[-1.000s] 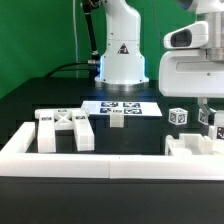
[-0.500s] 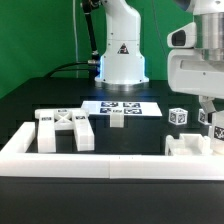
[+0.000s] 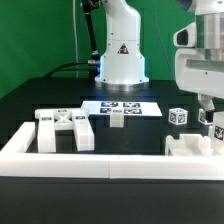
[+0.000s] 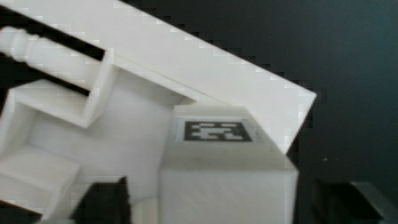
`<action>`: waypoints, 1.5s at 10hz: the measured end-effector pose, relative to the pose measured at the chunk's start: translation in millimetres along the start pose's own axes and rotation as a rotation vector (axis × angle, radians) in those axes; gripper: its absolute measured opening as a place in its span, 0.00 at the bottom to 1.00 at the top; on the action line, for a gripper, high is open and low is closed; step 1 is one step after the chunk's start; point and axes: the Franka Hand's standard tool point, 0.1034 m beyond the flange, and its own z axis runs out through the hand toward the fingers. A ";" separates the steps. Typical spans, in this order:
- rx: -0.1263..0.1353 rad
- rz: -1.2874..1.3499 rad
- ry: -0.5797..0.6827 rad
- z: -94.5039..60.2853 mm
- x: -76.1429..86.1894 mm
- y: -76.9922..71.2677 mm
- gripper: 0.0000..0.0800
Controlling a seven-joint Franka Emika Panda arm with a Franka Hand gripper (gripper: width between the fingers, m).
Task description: Assemble chair
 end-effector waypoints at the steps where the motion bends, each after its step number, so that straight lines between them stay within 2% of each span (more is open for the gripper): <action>1: -0.006 -0.114 -0.004 -0.1 -2.9 -0.3 0.78; 2: -0.008 -0.255 -0.002 -0.1 -5.1 -1.1 0.80; 8: -0.027 -0.897 0.009 0.3 -6.6 -1.2 0.81; 11: -0.066 -1.215 0.030 0.0 -3.5 -0.2 0.81; 13: -0.079 -1.324 0.032 0.3 -1.0 1.3 0.81; 14: -0.078 -1.307 0.033 0.4 -1.3 1.2 0.68; 15: -0.078 -1.300 0.033 0.4 -1.2 1.3 0.68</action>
Offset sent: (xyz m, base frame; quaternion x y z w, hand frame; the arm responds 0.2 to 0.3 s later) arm -0.0038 0.0097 0.0029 -0.0171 0.0063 -0.2935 0.9558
